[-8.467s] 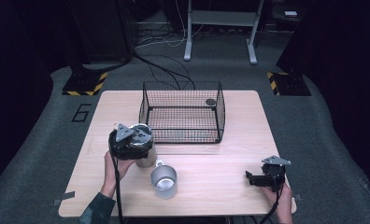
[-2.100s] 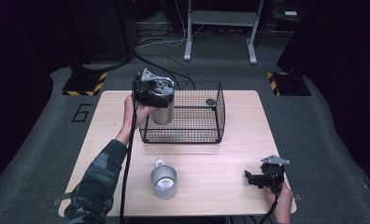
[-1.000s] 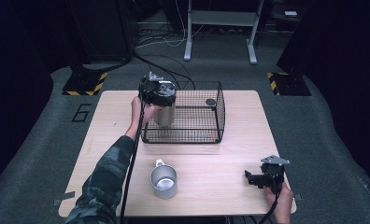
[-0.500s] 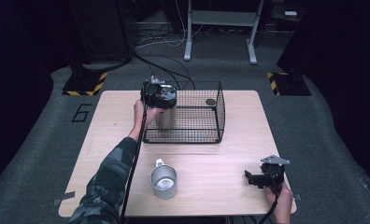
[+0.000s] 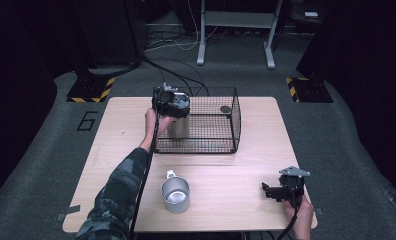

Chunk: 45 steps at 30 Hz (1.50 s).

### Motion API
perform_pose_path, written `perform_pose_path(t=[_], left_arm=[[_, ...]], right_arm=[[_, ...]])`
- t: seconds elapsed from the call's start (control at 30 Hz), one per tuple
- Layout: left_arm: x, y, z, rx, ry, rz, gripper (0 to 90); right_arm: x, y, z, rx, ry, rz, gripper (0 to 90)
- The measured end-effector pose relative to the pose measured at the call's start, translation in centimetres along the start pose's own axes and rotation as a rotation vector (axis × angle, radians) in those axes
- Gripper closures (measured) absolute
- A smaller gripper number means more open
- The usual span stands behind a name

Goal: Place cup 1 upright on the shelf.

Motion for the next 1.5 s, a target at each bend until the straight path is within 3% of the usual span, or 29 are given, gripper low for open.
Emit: perform_pose_path(t=[0.2, 0.37, 0.5, 0.63, 0.7, 0.83, 0.87, 0.97, 1.5], left_arm=[[0.3, 0.3, -0.2, -0.003, -0.004, 0.020, 3.6], [0.6, 0.3, -0.2, -0.001, -0.011, 0.009, 3.6], [0.9, 0.3, -0.1, -0.003, -0.007, 0.041, 3.5], [1.1, 0.1, 0.2, -0.003, -0.024, 0.035, 3.5], [1.2, 0.1, 0.2, -0.006, -0.027, 0.056, 3.5], [1.3, 0.0, 0.3, -0.009, -0.025, 0.060, 3.4], [1.3, 0.0, 0.3, -0.007, -0.033, 0.045, 3.4], [1.3, 0.0, 0.3, -0.008, -0.022, 0.061, 3.2], [0.6, -0.5, 2.1, 0.016, 0.027, 0.068, 0.0]], right_arm=[[0.0, 0.0, 0.0, 0.000, 0.000, 0.001, 0.0], [0.0, 0.0, 0.0, 0.000, 0.000, 0.001, 0.0], [0.0, 0.0, 0.0, 0.000, -0.001, -0.002, 0.0], [0.0, 0.0, 0.0, 0.000, -0.001, -0.004, 0.0], [0.0, 0.0, 0.0, 0.000, 0.000, 0.000, 0.0], [0.0, 0.0, 0.0, 0.000, -0.001, -0.003, 0.0], [0.0, 0.0, 0.0, 0.000, -0.001, -0.003, 0.0], [0.0, 0.0, 0.0, 0.000, -0.001, -0.003, 0.0], [0.0, 0.0, 0.0, 0.000, -0.001, -0.004, 0.0]])
Point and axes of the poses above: each handheld gripper's, and its own axes: z roughly backward along the jaws, x roughly out of its underside, y roughly to its right, the point moved 2 cm from there along -z, roughly forward along the jaws, and after that the axes turned 15 degrees about -x, right-handed, at the moved point
